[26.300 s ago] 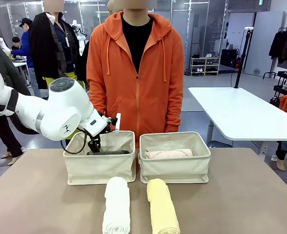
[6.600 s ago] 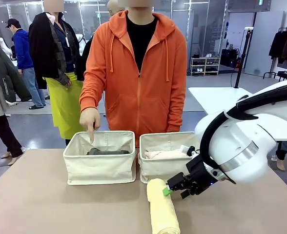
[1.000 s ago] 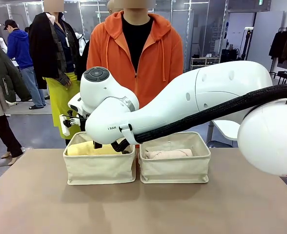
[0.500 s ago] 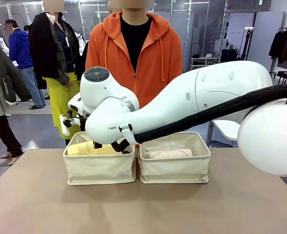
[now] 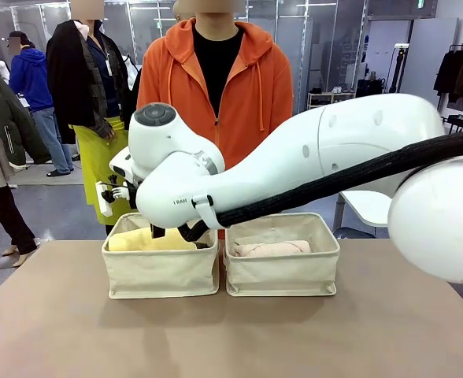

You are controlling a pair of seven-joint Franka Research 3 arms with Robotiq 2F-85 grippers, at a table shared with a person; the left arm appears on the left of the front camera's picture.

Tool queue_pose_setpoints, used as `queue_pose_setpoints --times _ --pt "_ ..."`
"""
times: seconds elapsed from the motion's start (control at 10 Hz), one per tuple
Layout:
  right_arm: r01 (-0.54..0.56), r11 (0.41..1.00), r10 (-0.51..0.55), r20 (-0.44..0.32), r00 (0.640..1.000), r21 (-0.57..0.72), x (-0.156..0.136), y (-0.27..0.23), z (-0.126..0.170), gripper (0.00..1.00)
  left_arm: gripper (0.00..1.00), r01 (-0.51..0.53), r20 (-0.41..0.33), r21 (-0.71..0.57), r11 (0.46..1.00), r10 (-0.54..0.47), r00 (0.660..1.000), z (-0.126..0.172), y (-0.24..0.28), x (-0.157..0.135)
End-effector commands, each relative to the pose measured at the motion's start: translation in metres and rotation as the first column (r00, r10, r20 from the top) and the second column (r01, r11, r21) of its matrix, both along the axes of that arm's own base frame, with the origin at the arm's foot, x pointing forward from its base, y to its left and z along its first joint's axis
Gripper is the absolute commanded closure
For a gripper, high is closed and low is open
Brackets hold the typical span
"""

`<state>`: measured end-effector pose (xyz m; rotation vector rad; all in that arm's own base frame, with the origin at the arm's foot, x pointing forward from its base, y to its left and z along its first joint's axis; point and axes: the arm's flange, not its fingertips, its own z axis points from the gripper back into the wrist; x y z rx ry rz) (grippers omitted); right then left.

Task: Divide the towels into two baskets.
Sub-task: Pick up one hotel-folded towel from the bottom of the table and place it in the Fabric basket indicated by the person.

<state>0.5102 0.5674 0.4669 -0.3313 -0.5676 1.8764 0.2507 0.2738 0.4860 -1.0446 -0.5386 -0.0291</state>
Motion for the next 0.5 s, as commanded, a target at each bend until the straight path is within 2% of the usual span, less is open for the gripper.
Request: queue_pose_setpoints --times 0.0,0.2,0.3,0.4 --pt "0.13 0.99 -0.122 -0.142 0.982 0.05 -0.037 -0.04 0.04 0.0 0.0 0.002 -0.007 -0.008 1.0 -0.002 1.0 0.005 0.002 -0.001" --pt "0.272 0.956 -0.239 -0.246 0.939 0.108 -0.071 -0.094 0.056 0.0 0.0 0.002 -0.007 -0.008 1.0 -0.002 1.0 0.005 0.002 -0.001" --pt "0.377 0.916 -0.31 -0.353 0.883 0.138 -0.082 -0.141 0.065 0.0 0.0 0.002 -0.007 -0.008 1.0 -0.002 1.0 0.005 0.002 -0.001" --pt "0.485 0.858 -0.356 -0.486 0.798 0.169 -0.088 -0.185 0.065 0.0 0.0 0.002 -0.007 -0.008 1.0 -0.002 1.0 0.005 0.002 -0.001"
